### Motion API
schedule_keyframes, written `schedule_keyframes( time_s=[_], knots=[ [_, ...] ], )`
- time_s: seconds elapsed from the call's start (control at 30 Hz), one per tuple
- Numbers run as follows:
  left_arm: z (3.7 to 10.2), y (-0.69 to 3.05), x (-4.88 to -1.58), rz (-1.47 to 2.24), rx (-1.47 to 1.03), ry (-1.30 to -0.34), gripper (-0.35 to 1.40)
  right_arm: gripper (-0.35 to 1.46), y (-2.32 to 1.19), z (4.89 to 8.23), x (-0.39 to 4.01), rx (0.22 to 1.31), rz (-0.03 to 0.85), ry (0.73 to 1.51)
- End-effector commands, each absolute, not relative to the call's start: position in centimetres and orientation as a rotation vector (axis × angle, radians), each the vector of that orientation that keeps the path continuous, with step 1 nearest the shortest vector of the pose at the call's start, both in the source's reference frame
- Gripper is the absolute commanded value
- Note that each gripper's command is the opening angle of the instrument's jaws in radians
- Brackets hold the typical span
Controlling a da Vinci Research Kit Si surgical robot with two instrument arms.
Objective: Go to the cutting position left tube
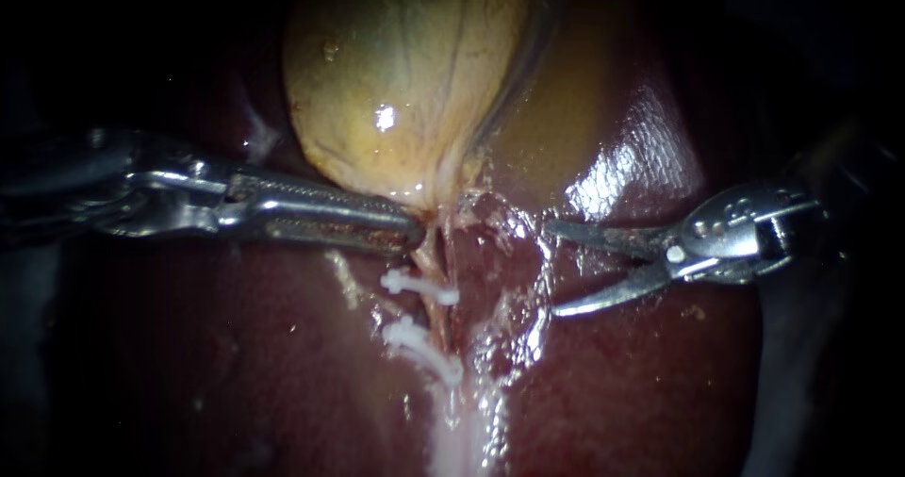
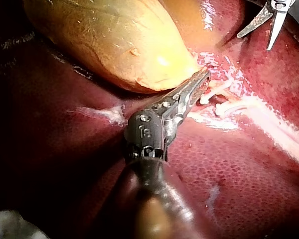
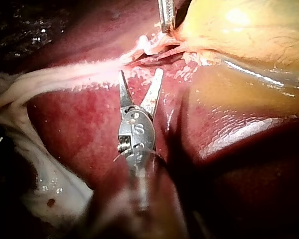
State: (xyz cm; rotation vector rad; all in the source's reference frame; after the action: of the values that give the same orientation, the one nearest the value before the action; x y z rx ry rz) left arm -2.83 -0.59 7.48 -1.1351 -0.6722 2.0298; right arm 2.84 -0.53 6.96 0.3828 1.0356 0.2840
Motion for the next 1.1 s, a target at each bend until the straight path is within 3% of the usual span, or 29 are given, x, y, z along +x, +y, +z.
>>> schedule_keyframes(
  time_s=[0.03, 0.57, 1.1],
  knots=[
    [7.47, -0.59, -2.83, 2.03, -1.136, -0.673, -0.35, 1.43, -0.53, 6.96, 2.84, 0.383, 0.285, 1.036],
    [6.87, -0.49, -2.44, 2.005, -1.127, -0.663, -0.35, 1.43, -0.53, 6.96, 2.84, 0.381, 0.288, 1.041],
    [6.89, -0.5, -2.44, 2.005, -1.127, -0.661, -0.35, 1.43, -0.78, 7.12, 3.21, 0.393, 0.27, 1.055]
  ],
)
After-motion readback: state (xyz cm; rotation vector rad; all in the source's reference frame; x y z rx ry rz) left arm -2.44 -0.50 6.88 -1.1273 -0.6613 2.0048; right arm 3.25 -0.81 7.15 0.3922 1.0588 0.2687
